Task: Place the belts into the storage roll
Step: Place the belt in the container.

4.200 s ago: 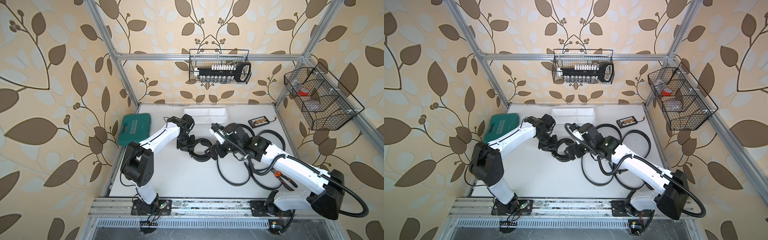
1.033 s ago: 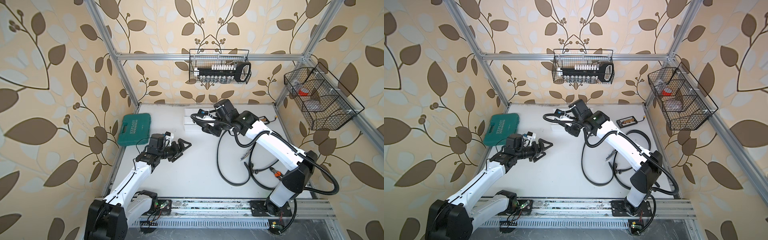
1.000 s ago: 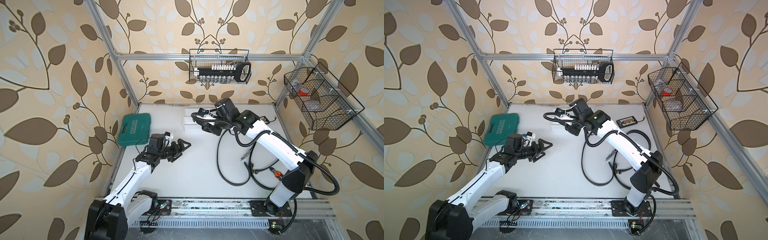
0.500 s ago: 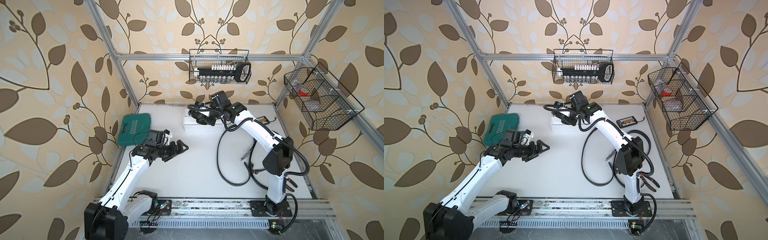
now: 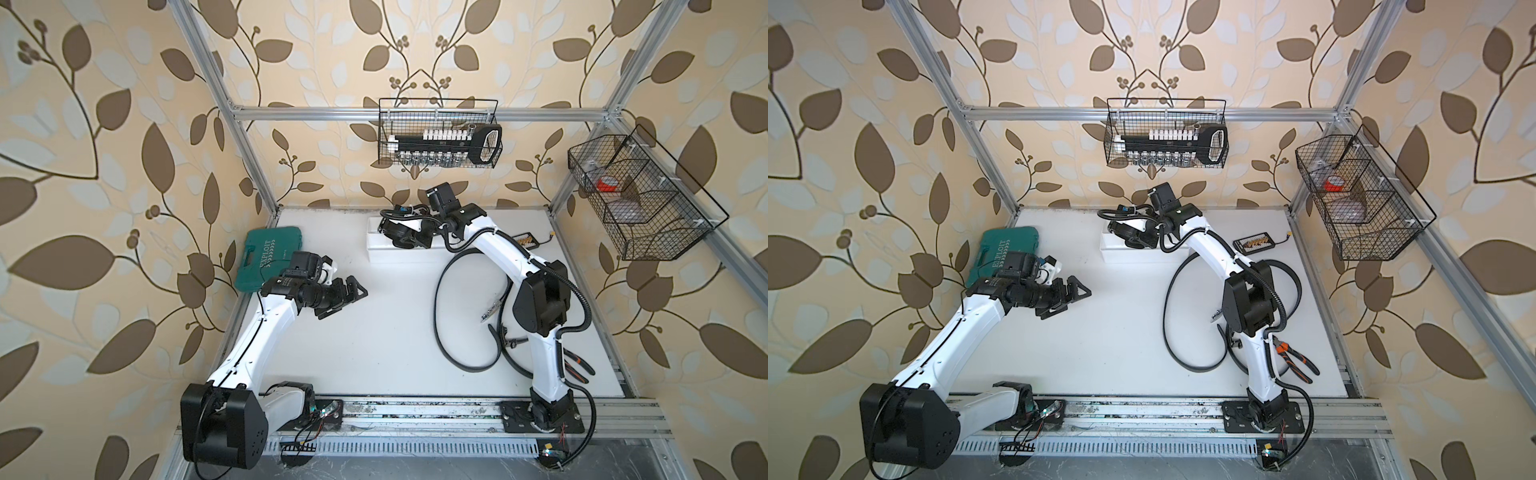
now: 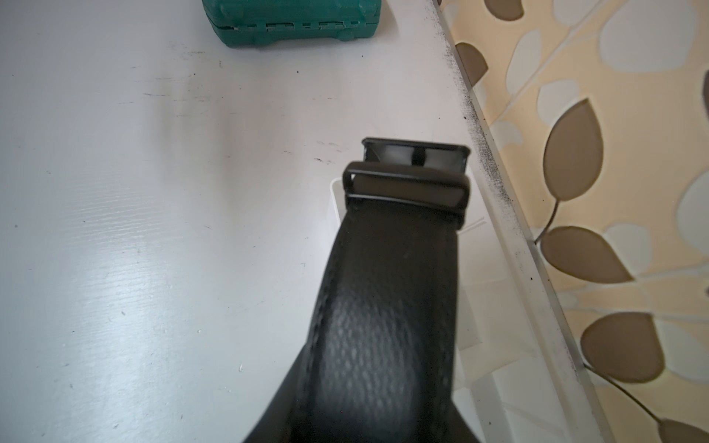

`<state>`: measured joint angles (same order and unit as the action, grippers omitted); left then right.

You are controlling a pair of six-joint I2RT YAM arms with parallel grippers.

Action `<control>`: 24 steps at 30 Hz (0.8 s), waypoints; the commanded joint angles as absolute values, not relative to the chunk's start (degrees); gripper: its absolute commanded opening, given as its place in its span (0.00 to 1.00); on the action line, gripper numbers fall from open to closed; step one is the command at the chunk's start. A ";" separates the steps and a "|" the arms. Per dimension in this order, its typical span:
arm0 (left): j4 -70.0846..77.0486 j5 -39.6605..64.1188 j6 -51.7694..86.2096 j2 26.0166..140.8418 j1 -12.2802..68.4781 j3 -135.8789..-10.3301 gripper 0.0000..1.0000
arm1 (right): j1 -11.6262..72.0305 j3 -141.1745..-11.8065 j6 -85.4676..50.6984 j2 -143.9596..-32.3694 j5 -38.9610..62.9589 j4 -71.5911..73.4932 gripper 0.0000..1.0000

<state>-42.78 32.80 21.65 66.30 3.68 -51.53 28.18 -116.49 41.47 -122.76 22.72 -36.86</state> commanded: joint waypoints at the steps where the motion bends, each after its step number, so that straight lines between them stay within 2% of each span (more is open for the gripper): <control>1: -42.96 33.47 19.97 66.87 3.23 -51.32 0.99 | 27.82 -119.45 44.64 -124.39 27.80 -34.34 0.30; 24: -42.98 33.88 19.74 69.50 2.39 -51.50 0.99 | 24.30 -126.50 50.81 -132.68 37.45 -42.23 0.30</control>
